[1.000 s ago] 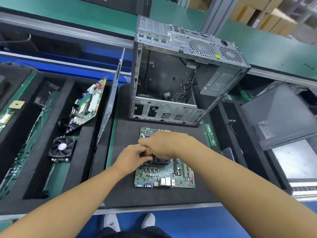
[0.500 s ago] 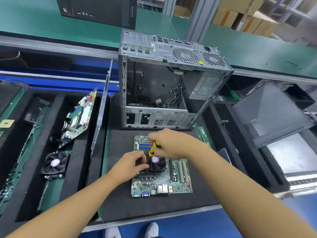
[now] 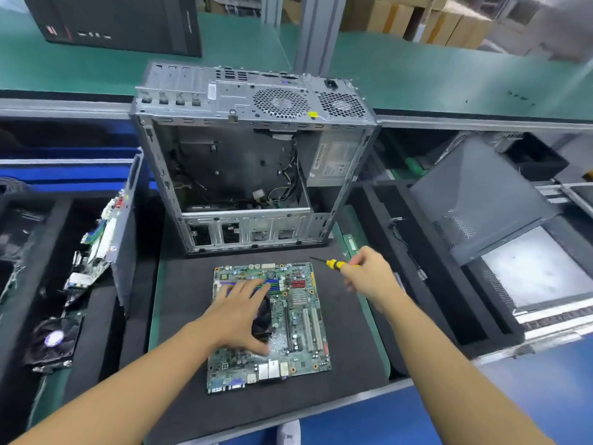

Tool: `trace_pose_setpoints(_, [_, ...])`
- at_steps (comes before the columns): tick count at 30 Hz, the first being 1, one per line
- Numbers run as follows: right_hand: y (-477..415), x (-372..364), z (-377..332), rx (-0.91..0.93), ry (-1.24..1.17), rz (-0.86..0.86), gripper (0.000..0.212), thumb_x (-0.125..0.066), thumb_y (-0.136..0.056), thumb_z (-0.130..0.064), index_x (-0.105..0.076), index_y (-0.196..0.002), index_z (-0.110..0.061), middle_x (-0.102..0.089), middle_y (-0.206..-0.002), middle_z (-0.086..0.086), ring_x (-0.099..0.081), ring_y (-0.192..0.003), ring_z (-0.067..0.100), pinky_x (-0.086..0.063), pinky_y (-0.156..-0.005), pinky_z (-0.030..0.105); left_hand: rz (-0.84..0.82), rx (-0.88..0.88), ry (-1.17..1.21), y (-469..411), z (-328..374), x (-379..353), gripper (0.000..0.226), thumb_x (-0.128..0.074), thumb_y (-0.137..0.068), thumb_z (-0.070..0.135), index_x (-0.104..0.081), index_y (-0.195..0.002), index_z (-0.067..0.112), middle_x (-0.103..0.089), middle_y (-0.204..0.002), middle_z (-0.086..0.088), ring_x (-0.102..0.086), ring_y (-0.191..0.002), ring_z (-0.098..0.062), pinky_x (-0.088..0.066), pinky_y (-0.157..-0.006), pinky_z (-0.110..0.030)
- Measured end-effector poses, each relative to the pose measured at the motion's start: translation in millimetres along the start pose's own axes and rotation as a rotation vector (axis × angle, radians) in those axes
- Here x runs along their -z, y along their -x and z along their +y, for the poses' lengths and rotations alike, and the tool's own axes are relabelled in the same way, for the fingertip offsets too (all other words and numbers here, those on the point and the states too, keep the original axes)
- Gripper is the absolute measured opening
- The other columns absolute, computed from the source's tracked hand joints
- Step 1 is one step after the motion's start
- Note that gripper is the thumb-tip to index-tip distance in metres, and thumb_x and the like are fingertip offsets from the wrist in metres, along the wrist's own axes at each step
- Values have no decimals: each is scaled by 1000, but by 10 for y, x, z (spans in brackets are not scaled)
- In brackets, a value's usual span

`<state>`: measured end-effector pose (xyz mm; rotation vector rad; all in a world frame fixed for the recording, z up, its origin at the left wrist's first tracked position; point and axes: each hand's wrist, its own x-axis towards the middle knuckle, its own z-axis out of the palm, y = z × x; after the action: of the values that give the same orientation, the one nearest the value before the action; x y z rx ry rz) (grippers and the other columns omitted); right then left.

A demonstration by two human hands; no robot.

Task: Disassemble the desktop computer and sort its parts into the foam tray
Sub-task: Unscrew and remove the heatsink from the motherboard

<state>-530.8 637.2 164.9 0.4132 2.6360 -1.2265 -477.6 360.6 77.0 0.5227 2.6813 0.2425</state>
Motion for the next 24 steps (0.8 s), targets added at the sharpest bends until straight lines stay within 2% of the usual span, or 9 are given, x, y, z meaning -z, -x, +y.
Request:
trace_pose_setpoints(2, [-95,-149,259,-123,-129,63,21,-66,-80,-22,-46,-83,-14,-69,-65,6,-67,-61,24,-55,-69,42,-23,35,-27,-69,100,16,128,-66,-60,78,-4,-157,22,-5,-162,2,-8,-149,-22,-11,-120,-47])
trace_pose_setpoints(5, [-181,-375,562,-190,-149,121,21,-63,-82,-23,-43,-82,-17,-68,-81,10,-66,-71,28,-50,-62,36,8,65,-33,-126,198,51,112,-74,-67,62,-15,-154,24,-18,-156,2,-20,-144,-20,-22,-118,-42])
trace_pose_setpoints(8, [-212,-535,778,-146,71,51,20,-63,-85,-25,-45,-84,-16,-62,-84,6,-57,-69,19,-40,-54,32,-61,103,-65,-91,171,56,122,-77,-64,61,-1,-156,31,-19,-153,2,-20,-143,-21,-18,-117,-48])
trace_pose_setpoints(11, [-238,-632,909,23,516,-41,29,-61,-89,-34,-49,-102,-11,-59,-103,10,-57,-97,30,-44,-73,36,-114,116,-46,-45,98,70,133,-79,-64,54,19,-153,36,-26,-149,3,-29,-138,-21,-32,-109,-41])
trace_pose_setpoints(13, [-243,-646,897,68,675,-7,42,-58,-90,-45,-47,-110,-10,-52,-113,11,-51,-108,30,-46,-83,37,-83,89,-25,-19,59,97,127,-76,-65,52,10,-156,30,-34,-146,4,-35,-133,-19,-38,-102,-32])
trace_pose_setpoints(15, [-226,-640,827,109,699,101,40,-57,-89,-45,-47,-106,-10,-50,-110,11,-51,-104,30,-47,-81,38,-39,61,50,14,31,141,115,-76,-64,51,-11,-155,26,-40,-142,8,-38,-132,-16,-36,-103,-27])
trace_pose_setpoints(17, [-212,-651,745,240,705,197,31,-59,-85,-37,-48,-96,-10,-50,-102,10,-51,-95,30,-47,-75,38,24,43,151,48,14,208,105,-77,-63,50,-23,-151,28,-42,-136,13,-39,-128,-12,-35,-102,-23])
trace_pose_setpoints(20, [-180,-709,597,367,707,209,26,-59,-85,-35,-50,-95,-12,-48,-99,7,-49,-90,27,-43,-73,37,87,21,280,67,0,380,104,-78,-64,50,-25,-151,31,-38,-141,16,-35,-129,-8,-33,-107,-26])
trace_pose_setpoints(24, [-140,-844,368,457,542,75,19,-54,-90,-28,-51,-103,-14,-44,-105,4,-44,-94,23,-40,-79,36,79,20,341,59,-45,560,102,-79,-64,48,-25,-150,34,-40,-125,18,-37,-119,-8,-34,-102,-27])
